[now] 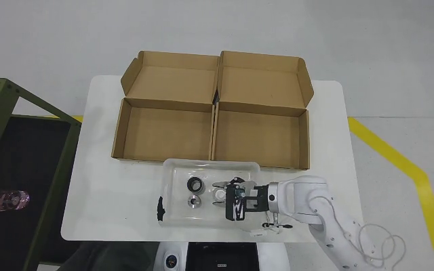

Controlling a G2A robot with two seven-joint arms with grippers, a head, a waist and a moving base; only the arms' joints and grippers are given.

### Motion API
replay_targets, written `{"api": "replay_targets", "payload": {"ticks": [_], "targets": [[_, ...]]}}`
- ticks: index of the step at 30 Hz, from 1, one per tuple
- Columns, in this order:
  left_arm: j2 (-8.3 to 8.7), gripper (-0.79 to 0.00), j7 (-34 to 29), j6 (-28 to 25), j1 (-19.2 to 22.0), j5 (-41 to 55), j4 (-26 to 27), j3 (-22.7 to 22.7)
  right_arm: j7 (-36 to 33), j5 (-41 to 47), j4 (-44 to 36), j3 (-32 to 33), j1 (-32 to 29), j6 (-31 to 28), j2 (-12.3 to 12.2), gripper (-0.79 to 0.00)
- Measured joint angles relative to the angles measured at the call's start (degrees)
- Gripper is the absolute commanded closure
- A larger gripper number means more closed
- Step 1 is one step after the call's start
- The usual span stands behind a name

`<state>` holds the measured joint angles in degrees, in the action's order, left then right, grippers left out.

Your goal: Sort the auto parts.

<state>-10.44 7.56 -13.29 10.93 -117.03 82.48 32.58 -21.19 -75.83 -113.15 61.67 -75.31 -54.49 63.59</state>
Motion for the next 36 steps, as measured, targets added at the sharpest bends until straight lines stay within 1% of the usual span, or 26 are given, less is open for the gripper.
{"api": "replay_targets", "payload": {"ticks": [9, 18, 28, 36], "targets": [[0.00, -0.785, 0.00, 0.00, 0.00, 0.00, 0.00, 0.00, 6.11, 1.20, -2.93, 2.85, -0.33, -0.30, -0.63, 0.000], [0.00, -0.785, 0.00, 0.00, 0.00, 0.00, 0.00, 0.00, 10.57, 3.13, -4.00, 5.70, 0.50, 1.27, -1.00, 0.000], [0.00, -0.785, 0.00, 0.00, 0.00, 0.00, 0.00, 0.00, 13.51, 8.21, -0.63, 6.89, 3.61, 3.26, -0.94, 0.000], [0.00, -0.785, 0.00, 0.00, 0.00, 0.00, 0.00, 0.00, 12.74, 11.33, 3.11, 6.97, 7.27, 6.94, -0.65, 0.000]]}}
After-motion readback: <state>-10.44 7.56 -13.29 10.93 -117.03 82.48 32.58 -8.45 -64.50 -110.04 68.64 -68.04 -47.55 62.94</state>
